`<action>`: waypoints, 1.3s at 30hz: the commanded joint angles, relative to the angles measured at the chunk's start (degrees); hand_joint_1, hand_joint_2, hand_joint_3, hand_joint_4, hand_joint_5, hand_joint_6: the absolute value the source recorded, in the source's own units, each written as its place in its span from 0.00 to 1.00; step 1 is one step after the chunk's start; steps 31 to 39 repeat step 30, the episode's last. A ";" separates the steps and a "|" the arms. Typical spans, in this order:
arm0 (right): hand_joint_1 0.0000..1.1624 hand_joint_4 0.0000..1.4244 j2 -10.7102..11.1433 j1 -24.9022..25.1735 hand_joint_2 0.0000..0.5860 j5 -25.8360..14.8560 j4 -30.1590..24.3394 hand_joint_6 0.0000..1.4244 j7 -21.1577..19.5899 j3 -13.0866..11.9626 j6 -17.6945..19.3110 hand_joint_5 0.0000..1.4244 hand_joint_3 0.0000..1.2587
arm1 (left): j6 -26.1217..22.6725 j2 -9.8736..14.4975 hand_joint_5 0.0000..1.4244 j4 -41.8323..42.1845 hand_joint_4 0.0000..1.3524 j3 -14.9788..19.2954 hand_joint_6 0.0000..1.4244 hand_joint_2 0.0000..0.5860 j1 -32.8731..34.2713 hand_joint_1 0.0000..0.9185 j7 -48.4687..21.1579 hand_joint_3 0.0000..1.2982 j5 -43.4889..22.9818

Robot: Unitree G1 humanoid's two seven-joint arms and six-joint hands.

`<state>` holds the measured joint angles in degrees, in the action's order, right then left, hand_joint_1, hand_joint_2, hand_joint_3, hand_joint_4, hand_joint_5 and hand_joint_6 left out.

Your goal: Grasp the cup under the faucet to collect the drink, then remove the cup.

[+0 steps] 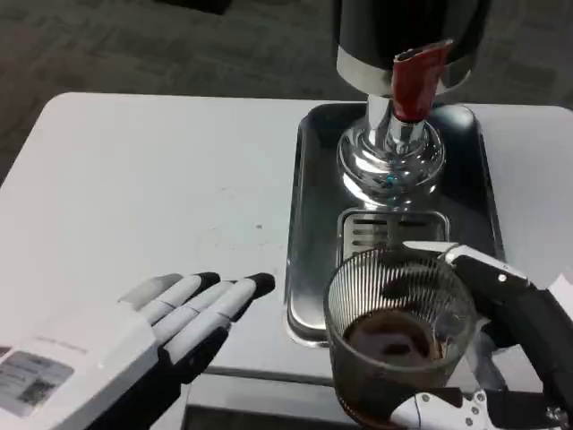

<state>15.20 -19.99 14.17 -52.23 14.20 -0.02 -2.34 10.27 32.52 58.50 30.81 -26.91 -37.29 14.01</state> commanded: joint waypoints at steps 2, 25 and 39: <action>0.66 0.85 -0.56 0.58 0.44 0.06 -2.03 1.00 -0.55 0.79 1.59 0.99 0.82 | 1.19 -0.65 0.00 1.50 0.00 1.32 0.00 0.18 -1.54 0.00 -0.86 0.00 -0.54; 0.67 0.85 -1.12 0.84 0.44 0.78 -1.87 1.00 -0.34 0.35 1.08 0.99 0.83 | 0.13 -0.43 0.00 1.50 0.00 0.99 0.00 0.18 -1.08 0.00 -1.79 0.00 -0.81; 0.67 0.85 -1.17 0.98 0.44 0.63 -1.81 1.00 -0.31 0.27 1.02 0.99 0.83 | 0.05 -0.41 0.00 1.50 0.00 1.05 0.00 0.19 -0.81 0.00 -2.03 0.00 -0.91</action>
